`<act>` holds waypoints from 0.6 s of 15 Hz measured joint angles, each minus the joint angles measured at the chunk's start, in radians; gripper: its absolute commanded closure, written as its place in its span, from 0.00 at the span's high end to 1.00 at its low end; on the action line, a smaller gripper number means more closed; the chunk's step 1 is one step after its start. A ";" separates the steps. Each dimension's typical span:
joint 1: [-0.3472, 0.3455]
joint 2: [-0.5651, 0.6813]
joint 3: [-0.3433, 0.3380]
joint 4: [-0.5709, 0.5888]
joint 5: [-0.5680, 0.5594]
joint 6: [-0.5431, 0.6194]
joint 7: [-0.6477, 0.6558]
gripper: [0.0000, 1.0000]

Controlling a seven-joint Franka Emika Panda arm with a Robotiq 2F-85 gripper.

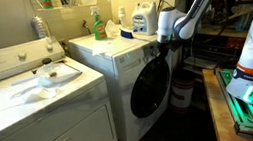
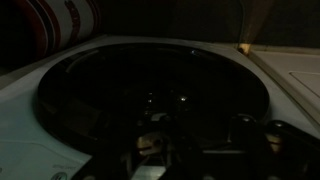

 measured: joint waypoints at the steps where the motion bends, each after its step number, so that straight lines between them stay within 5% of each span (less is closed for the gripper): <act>1: 0.025 -0.041 -0.031 -0.013 0.076 -0.012 -0.078 0.86; 3: 0.067 -0.118 -0.090 -0.018 0.213 -0.055 -0.226 0.99; 9: 0.119 -0.371 -0.317 0.046 0.431 -0.345 -0.659 1.00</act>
